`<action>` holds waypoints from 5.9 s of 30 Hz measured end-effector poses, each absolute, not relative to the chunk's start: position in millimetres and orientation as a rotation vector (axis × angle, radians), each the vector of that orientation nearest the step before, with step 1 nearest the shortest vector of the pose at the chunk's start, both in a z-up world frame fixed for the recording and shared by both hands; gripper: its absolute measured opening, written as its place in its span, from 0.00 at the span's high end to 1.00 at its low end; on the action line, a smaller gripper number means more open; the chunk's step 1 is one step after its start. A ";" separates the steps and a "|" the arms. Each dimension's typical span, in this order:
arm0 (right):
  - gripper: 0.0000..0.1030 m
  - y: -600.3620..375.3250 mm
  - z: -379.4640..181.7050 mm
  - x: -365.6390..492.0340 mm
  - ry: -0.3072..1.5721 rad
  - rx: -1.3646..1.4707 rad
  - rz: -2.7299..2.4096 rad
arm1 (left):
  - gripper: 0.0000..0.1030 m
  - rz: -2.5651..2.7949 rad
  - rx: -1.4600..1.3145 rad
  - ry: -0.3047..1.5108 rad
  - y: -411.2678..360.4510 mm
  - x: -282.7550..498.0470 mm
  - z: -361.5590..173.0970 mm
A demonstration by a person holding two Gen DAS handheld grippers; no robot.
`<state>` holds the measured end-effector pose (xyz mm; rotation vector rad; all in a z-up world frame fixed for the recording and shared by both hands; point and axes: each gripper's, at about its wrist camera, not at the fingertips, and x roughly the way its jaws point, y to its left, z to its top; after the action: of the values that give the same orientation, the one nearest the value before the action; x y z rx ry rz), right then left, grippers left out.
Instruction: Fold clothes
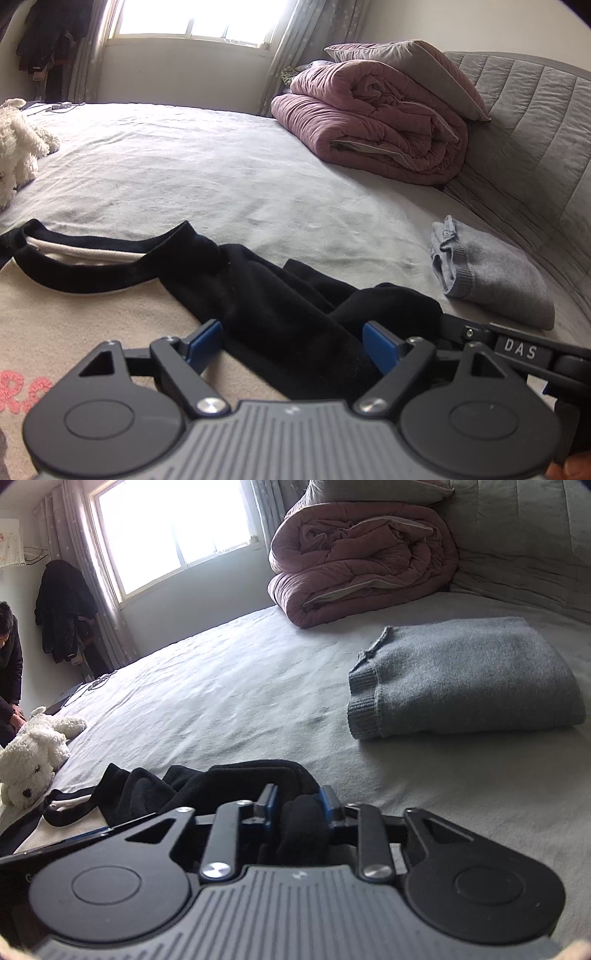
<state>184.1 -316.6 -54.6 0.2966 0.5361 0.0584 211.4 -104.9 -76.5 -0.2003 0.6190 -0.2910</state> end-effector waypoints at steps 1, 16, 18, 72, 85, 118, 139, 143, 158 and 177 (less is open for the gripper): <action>0.79 -317.1 -50.8 183.0 0.530 0.305 0.066 | 0.18 -0.297 -0.220 0.622 -102.4 211.9 -75.4; 0.80 -306.4 -31.3 180.9 0.620 0.374 0.359 | 0.28 -0.318 -0.391 0.616 -77.0 213.6 -69.2; 0.79 -300.6 -38.3 184.4 0.668 0.351 0.402 | 0.33 -0.327 -0.409 0.617 -74.0 214.5 -70.5; 0.90 -380.4 20.0 147.6 0.316 0.242 0.013 | 0.57 -0.618 -0.167 0.659 -133.1 194.6 -82.8; 0.75 -358.2 -36.6 153.9 0.764 -0.339 -0.044 | 0.55 -0.626 -0.164 0.674 -132.4 194.7 -85.8; 0.83 -402.5 -61.4 190.2 0.571 0.248 0.024 | 0.54 -0.623 -0.145 0.669 -136.1 194.1 -86.8; 0.89 -450.4 -8.0 124.3 0.436 0.193 -0.500 | 0.51 -0.629 -0.123 0.666 -138.8 192.4 -86.8; 0.89 -447.4 -14.8 110.4 0.498 0.216 -0.618 | 0.51 -0.635 -0.133 0.671 -137.6 193.3 -87.0; 0.88 -452.7 2.5 60.6 0.664 0.379 -0.662 | 0.51 -0.665 -0.158 0.679 -132.0 193.7 -88.6; 0.65 -511.4 -34.3 129.9 0.859 0.204 -0.380 | 0.50 -0.672 -0.167 0.682 -129.8 194.7 -89.2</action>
<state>129.9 -511.4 -34.3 0.2036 0.8588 -0.3803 194.7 -129.8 -89.2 -0.1668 0.6815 -0.6719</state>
